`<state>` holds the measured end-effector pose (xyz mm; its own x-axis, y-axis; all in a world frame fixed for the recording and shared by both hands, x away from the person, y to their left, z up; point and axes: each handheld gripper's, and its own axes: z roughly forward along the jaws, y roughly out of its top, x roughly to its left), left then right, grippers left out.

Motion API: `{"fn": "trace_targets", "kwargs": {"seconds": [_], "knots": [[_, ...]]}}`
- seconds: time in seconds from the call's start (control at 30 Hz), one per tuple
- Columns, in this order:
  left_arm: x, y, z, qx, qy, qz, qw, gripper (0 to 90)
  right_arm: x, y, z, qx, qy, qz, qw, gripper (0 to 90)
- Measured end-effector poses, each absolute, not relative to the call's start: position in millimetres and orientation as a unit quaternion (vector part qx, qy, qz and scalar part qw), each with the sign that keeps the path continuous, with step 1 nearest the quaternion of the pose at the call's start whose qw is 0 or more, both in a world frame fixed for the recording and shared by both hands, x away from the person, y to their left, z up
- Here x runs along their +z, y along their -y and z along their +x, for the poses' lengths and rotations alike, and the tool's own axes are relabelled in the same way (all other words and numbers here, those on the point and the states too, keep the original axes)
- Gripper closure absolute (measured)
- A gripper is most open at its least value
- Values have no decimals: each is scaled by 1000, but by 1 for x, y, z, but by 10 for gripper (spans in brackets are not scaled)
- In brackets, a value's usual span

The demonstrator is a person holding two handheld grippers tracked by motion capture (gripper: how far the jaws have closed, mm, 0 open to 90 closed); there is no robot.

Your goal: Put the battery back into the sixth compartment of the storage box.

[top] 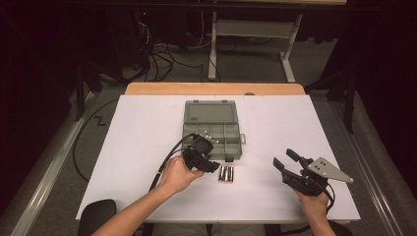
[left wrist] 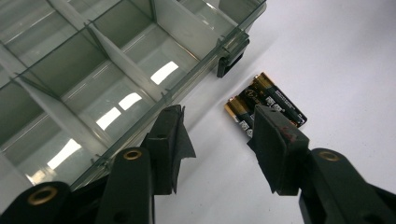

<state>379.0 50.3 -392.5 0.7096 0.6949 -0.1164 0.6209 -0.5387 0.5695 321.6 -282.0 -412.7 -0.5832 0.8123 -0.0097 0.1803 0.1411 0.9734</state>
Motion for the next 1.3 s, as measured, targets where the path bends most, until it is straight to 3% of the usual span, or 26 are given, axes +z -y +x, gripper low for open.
{"fn": "trace_targets", "kwargs": {"seconds": [1.3], "knots": [[-411, -23, 388, 23, -380, 884, 272, 606, -414, 281, 323, 545, -705, 353, 285, 421]]}}
